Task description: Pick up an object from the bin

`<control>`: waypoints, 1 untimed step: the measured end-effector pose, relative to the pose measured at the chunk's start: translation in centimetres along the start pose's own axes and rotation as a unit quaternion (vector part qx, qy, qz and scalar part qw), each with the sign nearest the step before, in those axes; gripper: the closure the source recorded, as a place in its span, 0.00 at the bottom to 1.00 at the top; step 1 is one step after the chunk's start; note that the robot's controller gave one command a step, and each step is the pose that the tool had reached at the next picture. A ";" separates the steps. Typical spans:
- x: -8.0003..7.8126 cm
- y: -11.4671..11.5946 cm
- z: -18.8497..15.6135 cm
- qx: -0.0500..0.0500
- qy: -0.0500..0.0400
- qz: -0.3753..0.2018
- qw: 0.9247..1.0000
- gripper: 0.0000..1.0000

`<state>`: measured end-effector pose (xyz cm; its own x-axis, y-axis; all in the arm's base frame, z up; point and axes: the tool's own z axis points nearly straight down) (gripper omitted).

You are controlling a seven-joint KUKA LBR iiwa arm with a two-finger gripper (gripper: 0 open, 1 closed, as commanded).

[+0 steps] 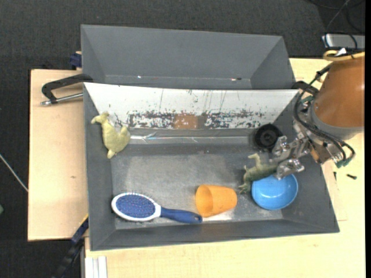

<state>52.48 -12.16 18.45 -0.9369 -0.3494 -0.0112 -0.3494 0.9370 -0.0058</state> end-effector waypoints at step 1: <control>-1.0 1.0 -10.5 0.001 -0.001 0.023 1.000 1.00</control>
Offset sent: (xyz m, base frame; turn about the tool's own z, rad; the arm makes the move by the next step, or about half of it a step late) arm 0.0013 0.0125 0.0992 0.0460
